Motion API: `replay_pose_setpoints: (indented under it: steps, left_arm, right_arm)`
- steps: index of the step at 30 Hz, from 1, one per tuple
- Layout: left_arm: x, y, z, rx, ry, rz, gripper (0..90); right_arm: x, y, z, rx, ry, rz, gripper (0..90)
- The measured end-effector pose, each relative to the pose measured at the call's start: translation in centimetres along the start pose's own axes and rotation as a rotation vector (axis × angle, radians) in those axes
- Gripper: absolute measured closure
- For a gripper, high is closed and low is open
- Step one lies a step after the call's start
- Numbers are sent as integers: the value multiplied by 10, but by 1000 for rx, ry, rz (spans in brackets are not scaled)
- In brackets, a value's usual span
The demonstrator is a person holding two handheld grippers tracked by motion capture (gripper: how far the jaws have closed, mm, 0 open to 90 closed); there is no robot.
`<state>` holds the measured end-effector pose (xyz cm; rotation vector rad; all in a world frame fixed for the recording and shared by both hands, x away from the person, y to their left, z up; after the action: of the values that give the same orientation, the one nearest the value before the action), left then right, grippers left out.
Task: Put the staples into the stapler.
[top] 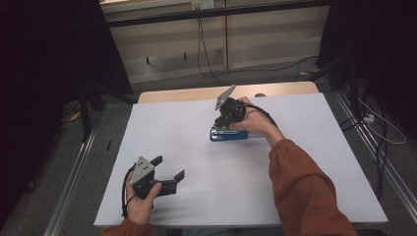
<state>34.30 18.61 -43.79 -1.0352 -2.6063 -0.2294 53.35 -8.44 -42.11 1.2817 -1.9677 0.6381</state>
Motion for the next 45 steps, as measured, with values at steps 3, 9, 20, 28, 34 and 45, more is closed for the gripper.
replay_pose_setpoints:
  steps: [3, 9, 20, 28, 34, 45]
  left_arm:
    - [0, 0, 0, -3, 1, 0, 46]
    - [0, 0, 0, -3, 1, 1, 46]
    - [0, 0, 0, 0, 3, 2, 46]
    - [0, 0, 1, -1, 7, 5, 46]
    - [0, 0, 1, -1, 6, 5, 46]
    - [0, 0, 1, 0, 6, 7, 46]
  right_arm:
    - [-2, 0, 0, 9, 9, -5, 793]
    - [-4, -1, 0, 24, 27, -1, 793]
    - [-9, -1, 3, 35, 49, -24, 793]
    - [-12, -2, 7, 43, 60, -33, 793]
    - [-12, -2, 7, 49, 65, -35, 793]
    - [-10, -5, 9, 72, 74, -21, 792]
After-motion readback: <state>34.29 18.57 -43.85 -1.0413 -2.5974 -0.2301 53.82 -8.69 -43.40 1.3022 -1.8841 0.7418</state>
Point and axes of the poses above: each handheld gripper's, and its own axes: x roughly backward along the jaws, z roughly out of its underside, y roughly to its left, the point moved 3 cm from there along -x, roughly forward along the jaws, and after that the axes turned 6 degrees about -x, right-handed, at the moved point
